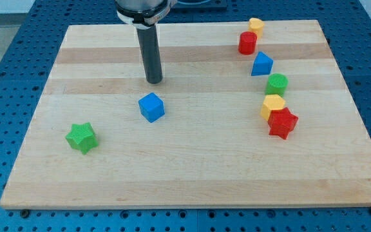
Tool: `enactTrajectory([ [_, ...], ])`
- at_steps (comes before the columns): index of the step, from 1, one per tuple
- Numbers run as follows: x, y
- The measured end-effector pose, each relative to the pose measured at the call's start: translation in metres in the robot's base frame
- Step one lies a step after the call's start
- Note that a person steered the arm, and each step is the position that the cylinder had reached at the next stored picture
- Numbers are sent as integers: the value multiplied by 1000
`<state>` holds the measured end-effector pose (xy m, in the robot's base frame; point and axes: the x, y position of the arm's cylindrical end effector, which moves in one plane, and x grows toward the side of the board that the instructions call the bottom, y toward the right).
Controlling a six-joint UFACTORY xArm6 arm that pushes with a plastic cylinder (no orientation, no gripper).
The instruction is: Push the blue cube down and right a bit
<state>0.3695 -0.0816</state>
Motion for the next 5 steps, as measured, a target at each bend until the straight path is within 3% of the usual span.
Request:
enactTrajectory([
  [2,30,-38],
  [3,31,-38],
  [5,87,-12],
])
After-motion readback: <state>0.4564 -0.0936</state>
